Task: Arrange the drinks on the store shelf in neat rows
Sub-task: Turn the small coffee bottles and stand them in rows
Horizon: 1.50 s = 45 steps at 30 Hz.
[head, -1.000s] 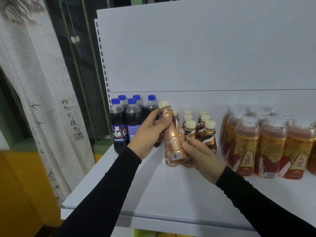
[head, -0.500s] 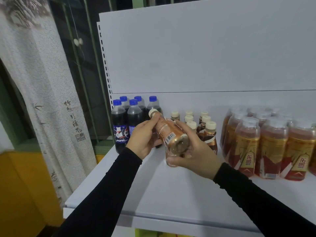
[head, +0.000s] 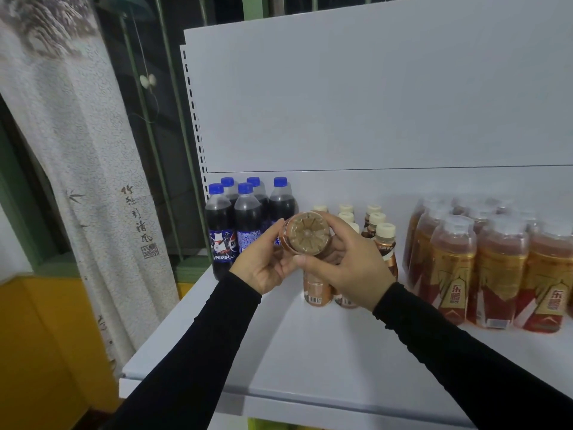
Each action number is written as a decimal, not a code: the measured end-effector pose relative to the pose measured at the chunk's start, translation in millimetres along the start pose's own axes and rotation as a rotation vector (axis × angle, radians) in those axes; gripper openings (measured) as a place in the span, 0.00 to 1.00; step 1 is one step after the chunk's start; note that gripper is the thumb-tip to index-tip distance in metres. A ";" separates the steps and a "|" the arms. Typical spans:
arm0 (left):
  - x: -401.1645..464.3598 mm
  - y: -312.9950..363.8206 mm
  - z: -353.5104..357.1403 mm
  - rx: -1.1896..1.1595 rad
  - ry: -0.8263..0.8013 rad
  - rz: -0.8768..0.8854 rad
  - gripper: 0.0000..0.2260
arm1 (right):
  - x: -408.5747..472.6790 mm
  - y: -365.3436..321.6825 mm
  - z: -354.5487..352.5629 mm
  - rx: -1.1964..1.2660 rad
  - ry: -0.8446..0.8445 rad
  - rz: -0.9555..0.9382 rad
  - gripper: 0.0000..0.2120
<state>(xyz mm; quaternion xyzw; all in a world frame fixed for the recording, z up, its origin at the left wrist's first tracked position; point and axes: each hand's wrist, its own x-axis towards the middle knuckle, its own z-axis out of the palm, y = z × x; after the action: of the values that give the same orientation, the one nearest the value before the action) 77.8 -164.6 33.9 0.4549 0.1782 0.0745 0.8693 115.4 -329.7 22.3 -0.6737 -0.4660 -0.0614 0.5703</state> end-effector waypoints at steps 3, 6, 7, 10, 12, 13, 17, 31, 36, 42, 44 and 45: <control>1.2 0.4 -2.0 -0.019 0.002 -0.003 0.16 | 1.4 1.1 1.1 0.000 -0.012 0.000 0.31; 0.9 1.0 -1.9 -0.021 0.000 -0.008 0.16 | 2.2 1.5 1.6 0.001 -0.018 0.003 0.30; 0.3 1.2 -1.4 -0.017 0.004 -0.012 0.16 | 2.5 1.7 1.7 -0.001 -0.022 0.005 0.30; 0.6 2.8 -2.5 -0.008 -0.001 -0.001 0.16 | 1.3 3.4 1.5 0.001 -0.056 0.018 0.32; 2.2 5.9 -5.1 0.016 -0.028 0.037 0.18 | -1.5 5.2 -0.3 0.016 -0.091 0.073 0.36; 2.0 7.9 -6.0 0.034 -0.042 0.073 0.17 | -2.9 6.0 -1.2 0.039 -0.115 0.112 0.37; -2.4 13.4 -2.9 0.245 -0.134 0.347 0.12 | -1.5 10.5 -5.4 0.115 -0.188 0.228 0.33; -38.2 15.1 12.3 0.942 -0.420 0.795 0.19 | -8.6 55.4 -5.3 0.064 -0.081 0.240 0.38; -37.2 13.2 10.4 1.057 -0.423 0.822 0.21 | -9.7 63.4 -4.4 -0.052 -0.082 0.229 0.38; -35.1 13.4 9.2 1.048 -0.406 0.830 0.21 | -12.9 63.5 -5.3 -0.077 -0.100 0.219 0.35; -35.3 16.8 11.4 1.022 -0.378 0.850 0.21 | -14.4 61.3 -6.3 -0.023 -0.122 0.254 0.32; -34.8 19.7 12.9 1.029 -0.356 0.856 0.19 | -14.7 59.0 -6.7 0.015 -0.141 0.270 0.31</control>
<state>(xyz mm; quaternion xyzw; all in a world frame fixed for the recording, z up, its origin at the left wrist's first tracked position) 51.1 -173.3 65.2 0.8450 -0.1499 0.2412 0.4531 151.3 -338.4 -26.4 -0.7285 -0.4105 0.0670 0.5443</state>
